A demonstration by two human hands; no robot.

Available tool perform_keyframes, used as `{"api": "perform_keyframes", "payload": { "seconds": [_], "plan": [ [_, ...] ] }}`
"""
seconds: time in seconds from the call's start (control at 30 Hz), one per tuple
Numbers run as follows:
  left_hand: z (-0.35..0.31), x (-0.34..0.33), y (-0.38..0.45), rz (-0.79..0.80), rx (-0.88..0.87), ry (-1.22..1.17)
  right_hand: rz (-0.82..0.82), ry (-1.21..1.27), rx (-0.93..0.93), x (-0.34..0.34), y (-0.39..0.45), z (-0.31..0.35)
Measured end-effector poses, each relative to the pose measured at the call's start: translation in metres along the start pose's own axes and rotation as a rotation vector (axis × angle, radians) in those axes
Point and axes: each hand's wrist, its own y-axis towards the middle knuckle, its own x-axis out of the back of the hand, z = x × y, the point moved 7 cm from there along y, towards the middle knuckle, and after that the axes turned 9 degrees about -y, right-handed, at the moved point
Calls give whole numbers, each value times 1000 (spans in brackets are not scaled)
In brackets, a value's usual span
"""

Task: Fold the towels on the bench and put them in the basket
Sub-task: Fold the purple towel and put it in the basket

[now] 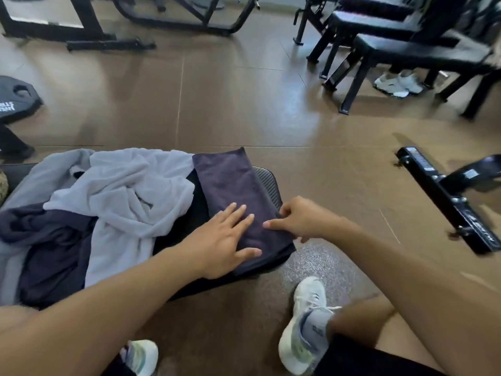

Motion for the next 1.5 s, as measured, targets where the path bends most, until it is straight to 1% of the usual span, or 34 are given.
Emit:
{"api": "perform_keyframes", "payload": {
  "seconds": [0.07,0.17,0.27,0.37,0.47,0.57,0.6,0.67,0.73,0.8,0.87,0.97,1.1,1.33,1.43,1.5],
  "plan": [
    [1,-1,1,11,24,-12,62,44,0,-8,-9,-7],
    [-1,2,4,21,47,32,132,199,-22,-23,-11,-19],
    [-4,9,9,10,83,-16,146,207,9,-18,-4,-22],
    [-18,8,10,23,62,-92,164,357,71,-12,-5,-22],
    [-30,9,10,-41,62,-159,201,569,166,-8,-13,-16],
    [-26,12,12,-195,77,-297,169,700,237,0,-15,-10],
    [-25,14,14,-239,72,-321,127,678,260,4,-14,-10],
    [-22,18,17,-296,75,-356,14,513,280,6,-10,-16],
    [-19,19,17,-315,100,-385,-63,333,217,3,-6,-29],
    [-18,17,17,-310,105,-409,-53,204,135,-4,-8,-39],
    [-18,13,16,-288,93,-421,-26,127,82,-12,-11,-43],
    [-19,7,16,-258,83,-403,-70,15,40,-16,-13,-42],
    [-19,5,17,-238,70,-376,-78,-19,32,-20,-10,-41],
    [-24,7,15,-222,92,-315,-37,49,30,-13,-16,-45],
    [-25,2,16,-184,87,-235,-64,-18,19,-7,-20,-52],
    [-25,-4,18,-147,80,-139,-53,-13,23,-7,-21,-54]
  ]
}}
